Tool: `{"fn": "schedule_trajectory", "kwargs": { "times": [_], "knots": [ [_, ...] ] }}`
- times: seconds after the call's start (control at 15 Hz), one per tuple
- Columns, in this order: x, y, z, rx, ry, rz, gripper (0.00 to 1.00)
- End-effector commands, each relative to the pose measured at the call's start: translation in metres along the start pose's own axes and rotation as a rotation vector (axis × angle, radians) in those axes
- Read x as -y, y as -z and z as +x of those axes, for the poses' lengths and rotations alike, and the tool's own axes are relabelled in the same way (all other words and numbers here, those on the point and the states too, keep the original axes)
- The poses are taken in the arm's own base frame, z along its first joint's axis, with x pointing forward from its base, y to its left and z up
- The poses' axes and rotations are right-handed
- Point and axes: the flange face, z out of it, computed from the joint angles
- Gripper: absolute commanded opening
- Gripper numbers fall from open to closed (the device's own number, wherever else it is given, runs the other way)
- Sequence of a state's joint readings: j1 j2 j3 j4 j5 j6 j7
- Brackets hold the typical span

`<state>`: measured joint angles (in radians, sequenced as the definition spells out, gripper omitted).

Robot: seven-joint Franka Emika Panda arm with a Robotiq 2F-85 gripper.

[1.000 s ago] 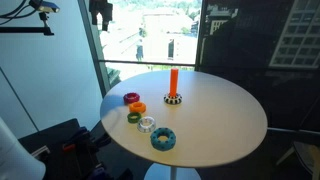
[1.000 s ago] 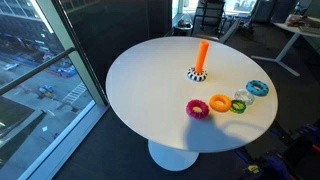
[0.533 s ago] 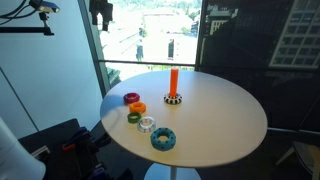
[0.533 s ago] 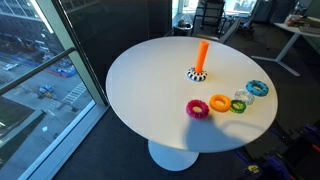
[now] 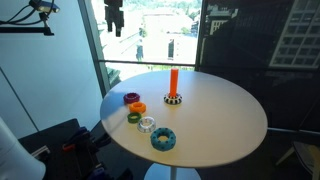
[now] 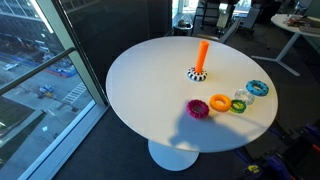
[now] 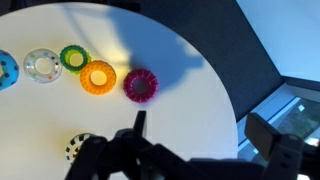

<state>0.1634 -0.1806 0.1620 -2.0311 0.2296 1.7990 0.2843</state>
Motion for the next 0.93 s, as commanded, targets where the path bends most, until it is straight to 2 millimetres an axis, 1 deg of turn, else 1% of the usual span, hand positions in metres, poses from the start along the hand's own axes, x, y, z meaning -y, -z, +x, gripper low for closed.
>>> {"fn": "schedule_trajectory", "kwargs": {
  "times": [0.0, 0.33, 0.53, 0.73, 0.87],
  "knots": [
    [-0.008, -0.004, 0.032, -0.027, -0.099, -0.045, 1.00],
    [-0.040, -0.027, 0.066, -0.053, -0.221, -0.140, 1.00],
    [-0.064, -0.041, 0.084, -0.074, -0.270, -0.168, 1.00],
    [-0.087, -0.046, 0.100, -0.114, -0.293, -0.162, 1.00],
    [-0.097, -0.047, 0.107, -0.137, -0.322, -0.148, 1.00]
  ]
}}
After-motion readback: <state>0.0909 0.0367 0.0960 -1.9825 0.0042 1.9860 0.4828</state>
